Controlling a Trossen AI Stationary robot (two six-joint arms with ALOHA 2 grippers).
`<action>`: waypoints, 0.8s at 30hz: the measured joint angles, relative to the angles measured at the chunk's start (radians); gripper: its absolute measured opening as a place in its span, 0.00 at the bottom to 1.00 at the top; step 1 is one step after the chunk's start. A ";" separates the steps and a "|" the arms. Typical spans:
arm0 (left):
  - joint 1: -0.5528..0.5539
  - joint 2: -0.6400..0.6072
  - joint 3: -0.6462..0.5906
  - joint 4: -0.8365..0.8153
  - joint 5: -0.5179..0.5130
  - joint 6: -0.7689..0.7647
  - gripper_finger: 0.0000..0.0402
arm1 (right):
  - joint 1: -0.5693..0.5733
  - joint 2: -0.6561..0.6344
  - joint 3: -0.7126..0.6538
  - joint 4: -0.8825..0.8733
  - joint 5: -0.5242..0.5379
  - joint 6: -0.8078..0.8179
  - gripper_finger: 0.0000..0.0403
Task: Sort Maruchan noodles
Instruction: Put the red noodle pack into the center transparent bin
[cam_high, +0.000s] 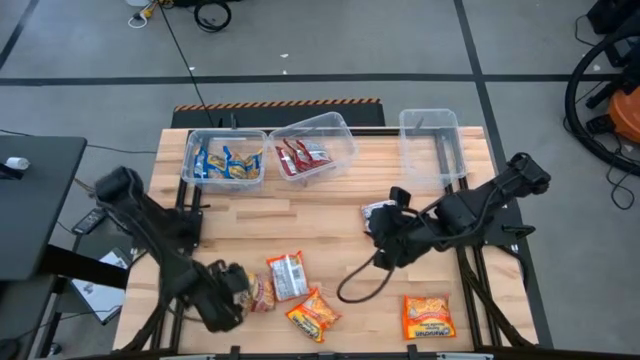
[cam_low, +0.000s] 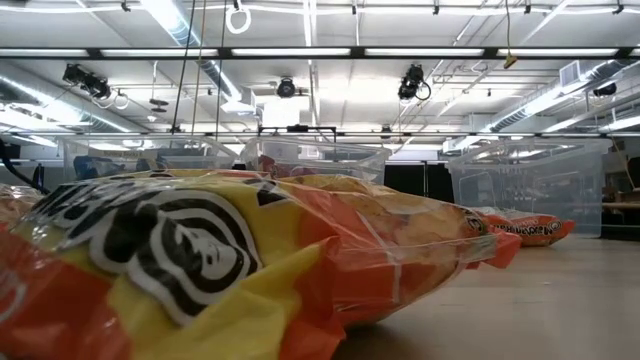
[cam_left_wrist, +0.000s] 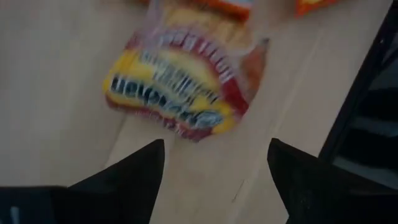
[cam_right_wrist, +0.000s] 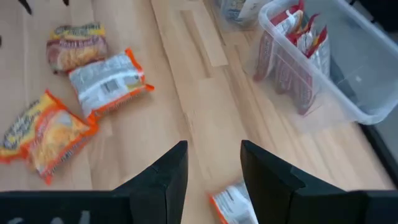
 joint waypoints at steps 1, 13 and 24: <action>-0.002 -0.041 -0.067 0.054 -0.008 -0.036 0.70 | -0.008 0.000 -0.005 0.013 -0.008 0.007 0.38; 0.044 -0.352 -0.677 0.700 -0.010 -0.276 0.68 | -0.079 -0.001 -0.007 0.123 -0.023 0.114 0.38; 0.070 -0.420 -0.953 1.208 -0.089 -0.288 0.68 | -0.088 -0.001 -0.007 0.180 -0.026 0.170 0.38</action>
